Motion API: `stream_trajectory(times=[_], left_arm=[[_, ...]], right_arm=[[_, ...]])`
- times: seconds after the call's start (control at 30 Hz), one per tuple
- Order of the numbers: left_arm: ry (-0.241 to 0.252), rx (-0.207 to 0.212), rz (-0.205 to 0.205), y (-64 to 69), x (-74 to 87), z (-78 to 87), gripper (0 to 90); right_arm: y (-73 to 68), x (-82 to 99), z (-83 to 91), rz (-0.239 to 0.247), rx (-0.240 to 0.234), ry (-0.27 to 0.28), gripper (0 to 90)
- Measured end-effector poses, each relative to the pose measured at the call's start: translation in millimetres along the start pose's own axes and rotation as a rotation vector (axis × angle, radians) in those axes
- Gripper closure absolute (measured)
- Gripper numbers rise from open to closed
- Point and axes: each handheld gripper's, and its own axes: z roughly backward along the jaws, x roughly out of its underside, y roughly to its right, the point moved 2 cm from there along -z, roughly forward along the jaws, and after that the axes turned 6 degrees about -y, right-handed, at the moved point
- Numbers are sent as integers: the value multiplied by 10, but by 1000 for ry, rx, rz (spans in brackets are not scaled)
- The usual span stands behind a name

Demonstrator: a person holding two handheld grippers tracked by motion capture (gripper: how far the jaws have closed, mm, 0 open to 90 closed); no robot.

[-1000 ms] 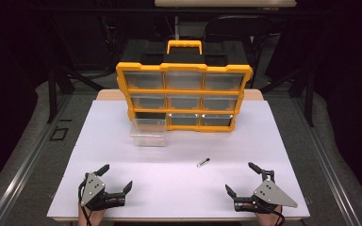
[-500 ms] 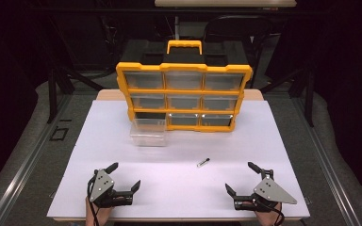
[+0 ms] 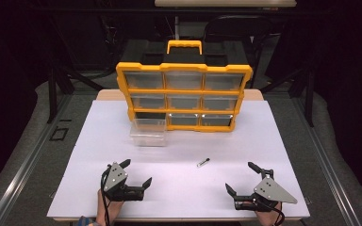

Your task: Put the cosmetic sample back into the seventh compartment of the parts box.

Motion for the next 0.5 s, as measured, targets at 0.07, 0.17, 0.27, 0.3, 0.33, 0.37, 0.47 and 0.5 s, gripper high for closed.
stream_trajectory(times=[0.07,0.17,0.27,0.3,0.33,0.37,0.47,0.5], left_arm=[[-4,10,0,22,-36,-44,0],[-11,20,-2,47,-70,-97,0],[-18,26,-8,74,-96,-140,0],[-18,26,-8,74,-96,-140,0],[-17,29,-7,93,-109,-156,0],[-17,29,-17,121,-133,-179,0],[-19,35,-25,160,-174,-230,0],[-25,38,-30,173,-186,-252,0]], right_arm=[[-1,1,-2,0,1,-1,0],[2,2,-9,-4,-2,-3,0],[-1,1,-14,0,-3,-8,0],[-1,1,-14,0,-3,-8,0],[-5,0,-12,1,-3,-7,0],[-6,-1,-10,2,-2,-3,0],[4,8,-17,-4,-6,-12,0],[7,9,-19,-6,-7,-10,0]])
